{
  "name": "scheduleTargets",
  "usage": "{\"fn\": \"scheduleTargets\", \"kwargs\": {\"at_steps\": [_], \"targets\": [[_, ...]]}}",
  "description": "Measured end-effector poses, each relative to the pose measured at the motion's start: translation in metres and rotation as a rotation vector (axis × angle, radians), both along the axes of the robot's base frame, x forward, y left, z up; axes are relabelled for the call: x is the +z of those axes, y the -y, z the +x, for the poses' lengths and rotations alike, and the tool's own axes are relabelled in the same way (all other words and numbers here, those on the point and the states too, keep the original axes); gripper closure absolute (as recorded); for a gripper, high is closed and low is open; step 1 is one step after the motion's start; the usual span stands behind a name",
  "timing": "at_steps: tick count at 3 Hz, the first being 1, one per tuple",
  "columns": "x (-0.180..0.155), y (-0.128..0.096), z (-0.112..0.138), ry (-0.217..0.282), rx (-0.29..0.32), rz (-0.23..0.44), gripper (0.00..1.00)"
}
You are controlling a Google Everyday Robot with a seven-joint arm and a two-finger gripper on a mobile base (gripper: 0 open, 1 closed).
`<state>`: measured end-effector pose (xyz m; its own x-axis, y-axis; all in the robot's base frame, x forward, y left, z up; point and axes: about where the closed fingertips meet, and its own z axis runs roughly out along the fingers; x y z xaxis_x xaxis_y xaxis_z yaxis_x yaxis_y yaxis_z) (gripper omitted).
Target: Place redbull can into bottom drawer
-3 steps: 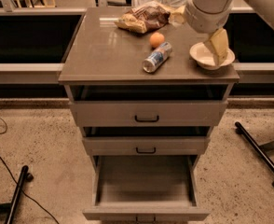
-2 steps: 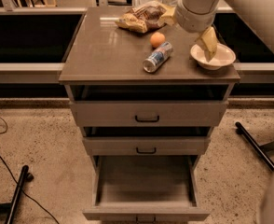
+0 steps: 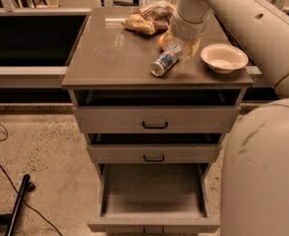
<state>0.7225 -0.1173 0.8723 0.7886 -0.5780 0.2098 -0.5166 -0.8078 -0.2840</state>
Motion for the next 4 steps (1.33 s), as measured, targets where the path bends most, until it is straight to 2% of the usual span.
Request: {"fn": "scheduleTargets", "kwargs": {"at_steps": [1,2,4], "targets": [[-0.014,-0.011,0.008,-0.021,0.038,0.003,0.50],[-0.030,-0.022,0.014,-0.048,0.065,0.000,0.56],[-0.042,-0.031,0.017,-0.070,0.084,-0.001,0.84]]}}
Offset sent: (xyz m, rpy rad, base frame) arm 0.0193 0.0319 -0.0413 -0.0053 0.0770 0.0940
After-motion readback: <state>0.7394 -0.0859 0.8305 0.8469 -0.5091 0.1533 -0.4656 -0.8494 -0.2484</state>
